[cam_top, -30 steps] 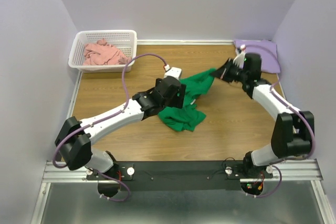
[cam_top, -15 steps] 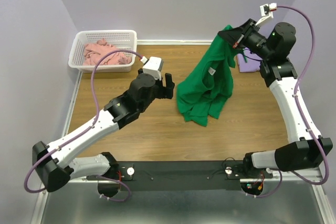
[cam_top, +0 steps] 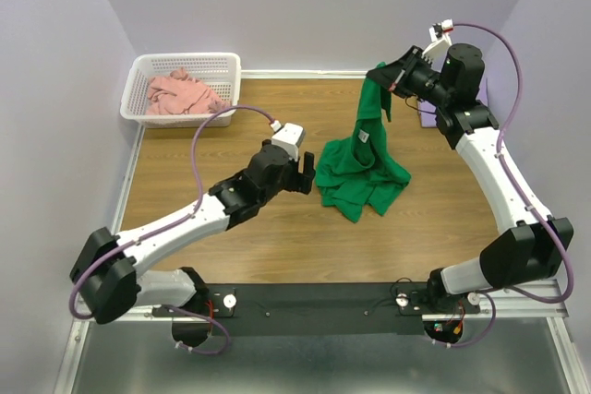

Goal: Fold and stack the t-shirts
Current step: Flatten the tshirt out

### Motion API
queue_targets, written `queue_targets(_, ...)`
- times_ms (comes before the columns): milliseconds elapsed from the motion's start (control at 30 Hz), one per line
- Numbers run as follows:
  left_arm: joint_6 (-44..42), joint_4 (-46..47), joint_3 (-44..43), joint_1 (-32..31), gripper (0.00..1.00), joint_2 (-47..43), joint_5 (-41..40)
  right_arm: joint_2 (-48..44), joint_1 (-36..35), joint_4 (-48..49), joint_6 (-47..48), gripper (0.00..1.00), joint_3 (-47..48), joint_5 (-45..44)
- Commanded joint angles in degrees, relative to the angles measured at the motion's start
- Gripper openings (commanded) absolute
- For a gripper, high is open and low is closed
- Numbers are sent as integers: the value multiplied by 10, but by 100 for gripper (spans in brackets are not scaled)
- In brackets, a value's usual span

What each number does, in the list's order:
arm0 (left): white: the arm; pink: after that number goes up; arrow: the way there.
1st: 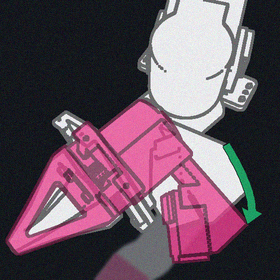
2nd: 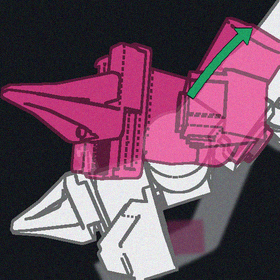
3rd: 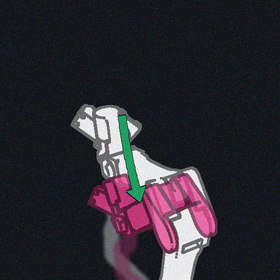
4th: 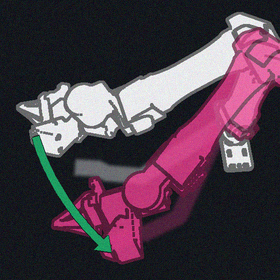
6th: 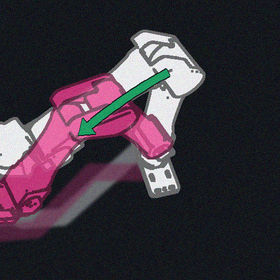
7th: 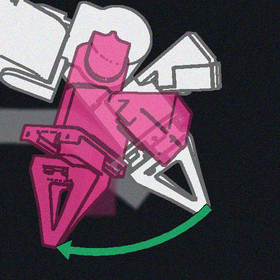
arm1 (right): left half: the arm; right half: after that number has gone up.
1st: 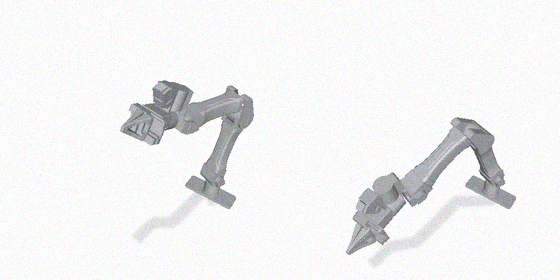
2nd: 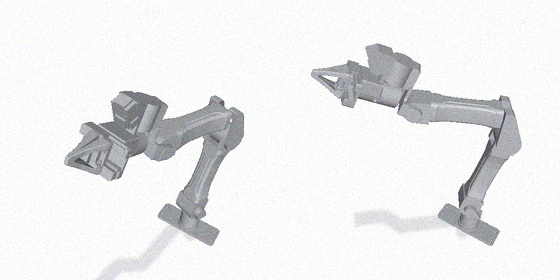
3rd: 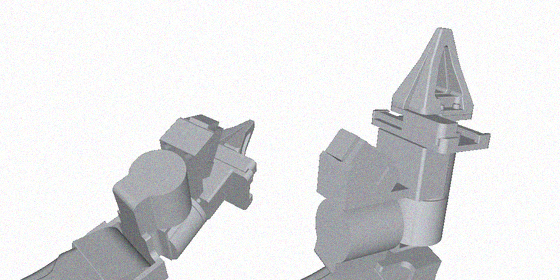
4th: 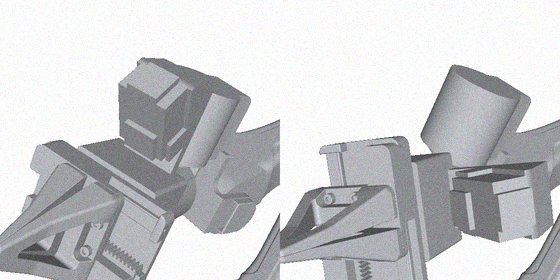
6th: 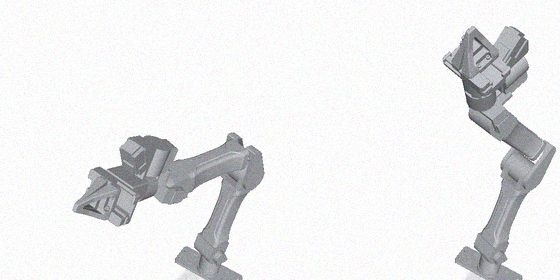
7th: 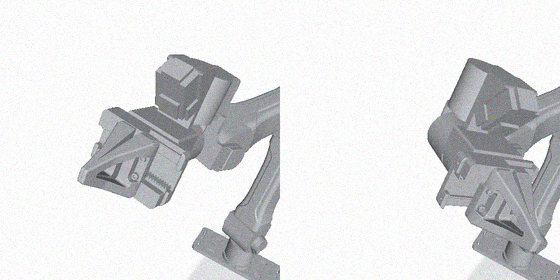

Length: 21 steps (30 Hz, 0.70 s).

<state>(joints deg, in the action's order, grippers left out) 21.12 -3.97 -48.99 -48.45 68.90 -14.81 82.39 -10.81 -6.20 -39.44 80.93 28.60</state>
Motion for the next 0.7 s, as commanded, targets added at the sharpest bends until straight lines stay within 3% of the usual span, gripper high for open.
queue_targets(0, -5, 62, 7, 0, 84, 52, 23, -4, 0, -2, 0, 2, -1, -55)
queue_targets(167, 30, 61, -35, 0, 83, 150, 39, -23, 1, -18, 19, 2, 6, -79)
queue_targets(367, 51, 44, -95, 1, 75, 267, 80, -40, 0, -34, 22, 2, -9, -87)
queue_targets(667, 57, 41, -136, 14, 65, 345, 89, -55, 0, -38, 23, 2, -41, -94)
